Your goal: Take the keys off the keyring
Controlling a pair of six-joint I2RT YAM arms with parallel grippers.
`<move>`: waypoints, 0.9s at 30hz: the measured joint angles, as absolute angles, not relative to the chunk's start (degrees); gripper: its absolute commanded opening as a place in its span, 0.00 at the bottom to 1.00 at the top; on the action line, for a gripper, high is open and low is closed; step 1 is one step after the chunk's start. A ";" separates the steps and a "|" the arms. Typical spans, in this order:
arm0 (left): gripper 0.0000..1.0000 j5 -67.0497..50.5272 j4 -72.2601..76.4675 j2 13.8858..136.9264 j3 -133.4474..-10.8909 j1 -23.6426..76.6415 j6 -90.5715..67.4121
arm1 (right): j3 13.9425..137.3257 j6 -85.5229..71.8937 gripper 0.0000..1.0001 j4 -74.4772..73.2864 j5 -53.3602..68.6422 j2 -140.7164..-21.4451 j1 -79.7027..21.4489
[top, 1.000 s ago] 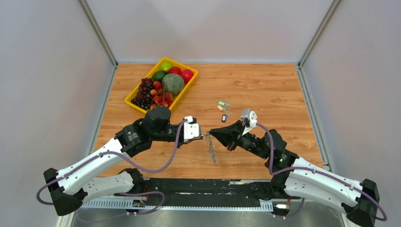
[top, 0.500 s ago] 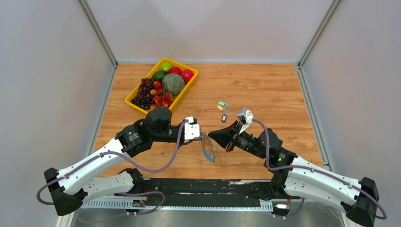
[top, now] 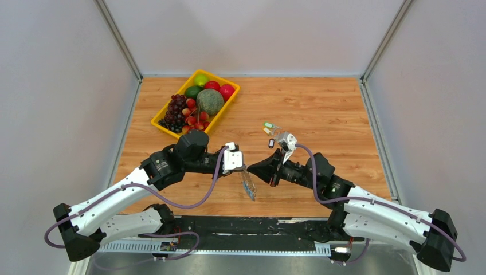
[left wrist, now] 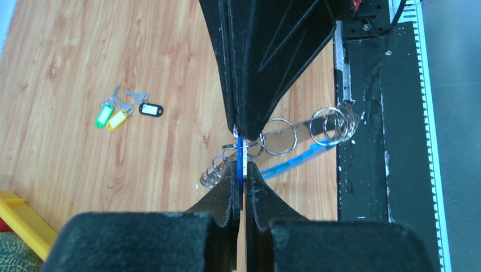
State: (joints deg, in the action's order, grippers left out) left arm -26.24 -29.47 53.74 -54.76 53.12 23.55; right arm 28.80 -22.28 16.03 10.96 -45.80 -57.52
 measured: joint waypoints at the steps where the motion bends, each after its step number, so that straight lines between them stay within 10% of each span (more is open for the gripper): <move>1: 0.00 -26.26 -29.52 53.74 -54.76 53.12 23.55 | 29.06 -22.17 0.00 15.99 11.81 -46.26 -57.49; 16: 0.00 -26.46 -30.92 53.67 -54.46 53.15 23.55 | 30.70 -18.92 0.00 14.31 18.06 -48.58 -57.47; 20: 0.00 -26.50 -30.87 53.67 -54.46 53.15 23.55 | 30.83 -18.74 0.24 13.56 18.09 -48.27 -57.47; 27: 0.00 -26.52 -30.30 53.39 -54.46 53.17 23.55 | 30.79 -16.91 0.28 10.96 17.37 -44.80 -57.47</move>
